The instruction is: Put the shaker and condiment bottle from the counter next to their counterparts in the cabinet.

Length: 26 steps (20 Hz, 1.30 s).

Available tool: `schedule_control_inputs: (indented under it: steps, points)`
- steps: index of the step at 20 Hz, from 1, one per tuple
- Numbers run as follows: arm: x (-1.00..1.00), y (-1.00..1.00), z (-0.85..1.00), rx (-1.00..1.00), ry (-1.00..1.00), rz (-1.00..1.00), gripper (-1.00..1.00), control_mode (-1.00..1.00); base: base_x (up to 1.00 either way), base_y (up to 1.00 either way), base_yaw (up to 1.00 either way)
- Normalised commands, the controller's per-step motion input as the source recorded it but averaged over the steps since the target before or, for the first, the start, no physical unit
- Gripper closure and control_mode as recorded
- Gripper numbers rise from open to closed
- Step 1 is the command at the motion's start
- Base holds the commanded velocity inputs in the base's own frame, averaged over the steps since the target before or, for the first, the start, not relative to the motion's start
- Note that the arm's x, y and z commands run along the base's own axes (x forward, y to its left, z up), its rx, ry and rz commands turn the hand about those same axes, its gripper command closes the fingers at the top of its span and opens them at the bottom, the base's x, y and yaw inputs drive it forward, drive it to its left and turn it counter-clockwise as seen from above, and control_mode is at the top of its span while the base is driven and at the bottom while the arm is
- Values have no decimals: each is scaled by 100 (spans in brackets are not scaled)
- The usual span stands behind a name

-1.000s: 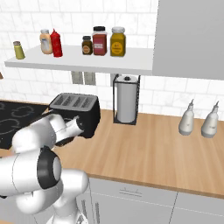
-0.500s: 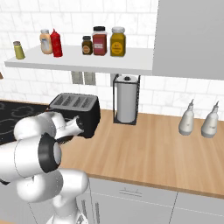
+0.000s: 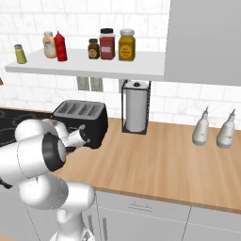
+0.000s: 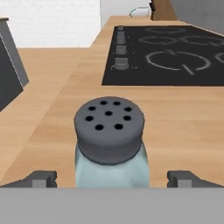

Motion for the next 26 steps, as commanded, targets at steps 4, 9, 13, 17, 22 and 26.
schedule_control_inputs:
  steps: [4,9,13,17,22,26]
  points:
    - [3,25,-12,0,6,0,100,-100,0,0,0]
    - [10,1,8,-1,1,-15,100,-100,0,0,0]
    - [1,21,35,-10,0,-45,100,-100,0,0,0]
    - [-15,33,30,-4,5,-36,100,-100,0,0,0]
    - [-15,30,61,-2,8,-28,100,-100,0,0,0]
    - [-15,33,90,-5,-2,-43,100,-100,0,0,0]
